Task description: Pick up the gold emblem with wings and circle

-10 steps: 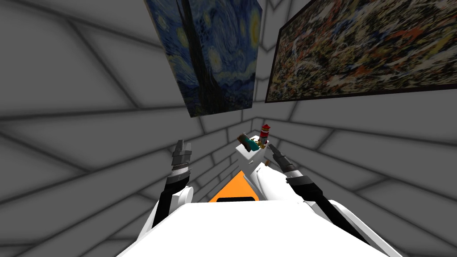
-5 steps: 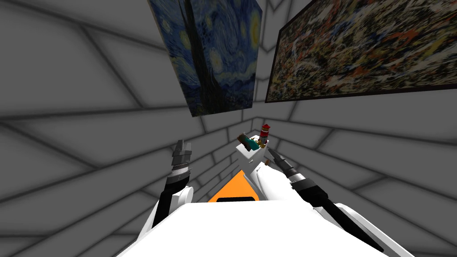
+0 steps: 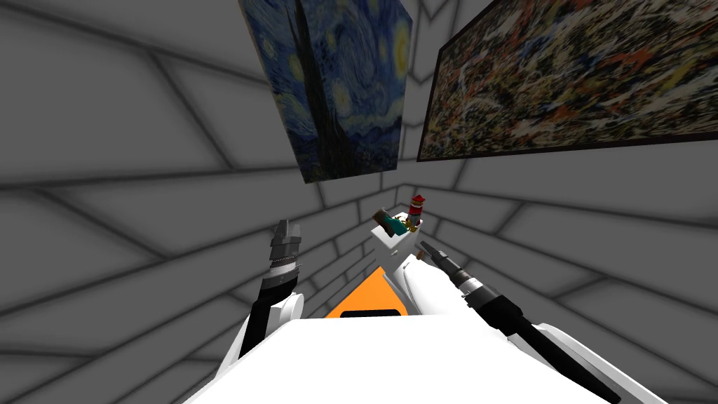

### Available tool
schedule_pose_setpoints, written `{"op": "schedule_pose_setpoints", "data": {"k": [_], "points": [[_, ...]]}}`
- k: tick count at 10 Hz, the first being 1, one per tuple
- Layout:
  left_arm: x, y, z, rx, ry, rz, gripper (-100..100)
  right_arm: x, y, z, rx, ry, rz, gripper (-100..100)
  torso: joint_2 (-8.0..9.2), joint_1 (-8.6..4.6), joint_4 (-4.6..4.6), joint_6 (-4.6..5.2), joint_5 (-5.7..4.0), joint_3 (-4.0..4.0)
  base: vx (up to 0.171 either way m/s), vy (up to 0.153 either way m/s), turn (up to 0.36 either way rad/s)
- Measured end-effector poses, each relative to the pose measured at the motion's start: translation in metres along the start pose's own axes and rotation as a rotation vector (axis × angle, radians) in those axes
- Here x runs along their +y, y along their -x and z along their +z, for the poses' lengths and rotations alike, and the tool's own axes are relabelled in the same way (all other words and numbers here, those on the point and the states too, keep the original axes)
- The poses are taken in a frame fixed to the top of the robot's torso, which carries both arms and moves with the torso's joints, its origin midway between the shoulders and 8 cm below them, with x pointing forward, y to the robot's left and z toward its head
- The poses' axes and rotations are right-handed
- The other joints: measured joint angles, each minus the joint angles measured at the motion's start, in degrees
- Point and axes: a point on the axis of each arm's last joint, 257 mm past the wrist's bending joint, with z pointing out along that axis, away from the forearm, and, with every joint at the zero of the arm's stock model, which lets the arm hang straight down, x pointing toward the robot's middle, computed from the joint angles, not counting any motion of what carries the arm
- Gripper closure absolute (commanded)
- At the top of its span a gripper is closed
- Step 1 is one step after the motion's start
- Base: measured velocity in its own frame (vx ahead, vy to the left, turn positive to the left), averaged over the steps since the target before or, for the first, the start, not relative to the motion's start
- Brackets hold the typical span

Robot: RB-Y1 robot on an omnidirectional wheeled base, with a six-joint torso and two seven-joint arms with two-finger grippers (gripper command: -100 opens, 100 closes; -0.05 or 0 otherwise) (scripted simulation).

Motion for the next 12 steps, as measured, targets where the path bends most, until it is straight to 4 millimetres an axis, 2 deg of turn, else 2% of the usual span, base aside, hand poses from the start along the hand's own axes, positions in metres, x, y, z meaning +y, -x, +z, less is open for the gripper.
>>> {"op": "schedule_pose_setpoints", "data": {"k": [9, 12], "points": [[0.0, 0.0, 0.0, 0.0, 0.0, 0.0, 0, -0.064, -0.022, -0.033, 0.233, -0.156, -0.088, -100, -0.07, -0.03, -0.01, -0.02, -0.02, -0.04, -0.007, -0.006, 0.05], [0.0, 0.0, 0.0, 0.0, 0.0, 0.0, 0, -0.077, -0.023, -0.041, 0.295, -0.188, -0.122, -100, -0.09, -0.02, -0.02, -0.02, -0.01, -0.05, 0.002, -0.008, 0.052]]}}
